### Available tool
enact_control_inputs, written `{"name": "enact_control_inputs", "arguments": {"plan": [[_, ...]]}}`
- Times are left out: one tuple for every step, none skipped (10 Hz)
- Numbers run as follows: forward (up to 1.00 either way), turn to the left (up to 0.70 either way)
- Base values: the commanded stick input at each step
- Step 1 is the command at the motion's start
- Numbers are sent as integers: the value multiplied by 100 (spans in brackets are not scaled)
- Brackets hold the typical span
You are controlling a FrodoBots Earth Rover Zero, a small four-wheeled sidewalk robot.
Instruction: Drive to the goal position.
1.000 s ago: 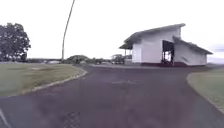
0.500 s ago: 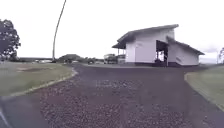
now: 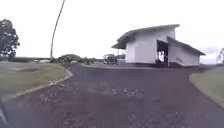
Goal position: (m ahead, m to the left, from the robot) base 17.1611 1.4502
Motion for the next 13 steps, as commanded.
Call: {"name": "enact_control_inputs", "arguments": {"plan": [[85,0],[85,0],[85,0],[85,0],[85,0],[85,0],[85,0],[85,0],[85,0],[85,0],[85,0],[85,0],[85,0]]}}
